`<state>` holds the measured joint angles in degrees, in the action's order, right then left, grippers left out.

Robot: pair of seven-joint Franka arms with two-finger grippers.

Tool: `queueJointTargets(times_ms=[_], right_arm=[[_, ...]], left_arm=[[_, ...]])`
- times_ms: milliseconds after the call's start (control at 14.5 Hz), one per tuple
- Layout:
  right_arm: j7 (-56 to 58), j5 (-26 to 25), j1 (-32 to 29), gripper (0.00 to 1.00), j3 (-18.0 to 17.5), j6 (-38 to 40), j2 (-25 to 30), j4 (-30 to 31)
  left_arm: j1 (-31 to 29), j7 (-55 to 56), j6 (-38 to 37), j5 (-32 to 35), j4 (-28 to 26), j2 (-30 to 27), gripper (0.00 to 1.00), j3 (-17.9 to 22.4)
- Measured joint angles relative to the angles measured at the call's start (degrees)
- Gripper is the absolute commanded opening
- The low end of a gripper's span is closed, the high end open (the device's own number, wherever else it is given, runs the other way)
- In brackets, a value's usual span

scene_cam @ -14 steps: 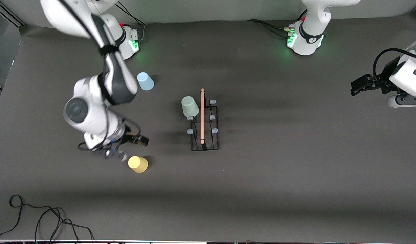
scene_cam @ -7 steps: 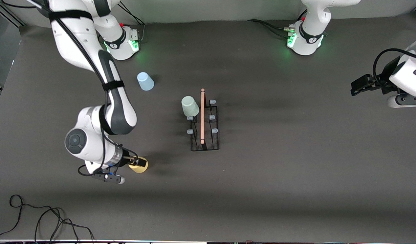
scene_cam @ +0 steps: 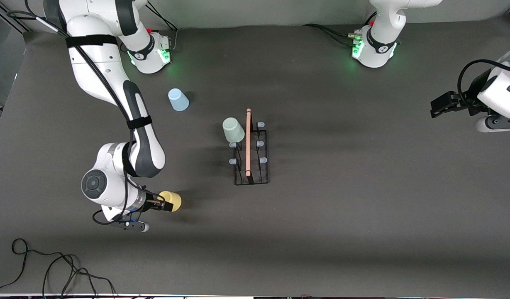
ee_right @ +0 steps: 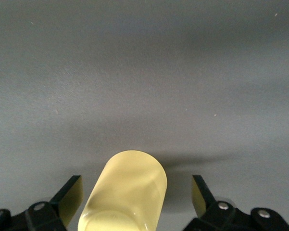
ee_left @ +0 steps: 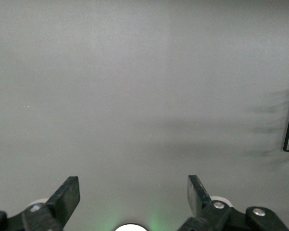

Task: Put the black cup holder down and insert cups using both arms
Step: 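Move the right gripper to the yellow cup and grasp it, then carry the yellow cup to the rack and place it on a peg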

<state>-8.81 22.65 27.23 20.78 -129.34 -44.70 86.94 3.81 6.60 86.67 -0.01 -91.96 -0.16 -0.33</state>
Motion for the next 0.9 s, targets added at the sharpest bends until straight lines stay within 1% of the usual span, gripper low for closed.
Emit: queueJointTargets(times_ms=[345,415,484,553,898], right_arm=[[0.00,0.17,1.11,1.00,-1.00,-0.04,-2.31,0.77],[0.00,0.18,1.22,0.96,-1.03,0.07,-2.29,0.83],[0.00,0.18,1.22,0.60,-1.04,0.07,-2.28,0.87],[0.00,0.18,1.22,0.01,-1.04,0.07,-2.29,0.88],[0.10,0.19,1.23,0.00,-0.90,0.46,-2.01,0.85]], left_arm=[[0.00,0.00,0.00,0.03,-0.04,0.02,1.00,0.00],[0.01,0.00,0.00,0.04,-0.05,0.03,1.00,0.00],[0.01,0.00,0.00,0.04,-0.05,0.03,1.00,0.00],[0.01,0.00,0.00,0.04,-0.06,0.03,1.00,0.00],[0.02,0.00,0.00,0.05,-0.06,0.04,1.00,0.01]])
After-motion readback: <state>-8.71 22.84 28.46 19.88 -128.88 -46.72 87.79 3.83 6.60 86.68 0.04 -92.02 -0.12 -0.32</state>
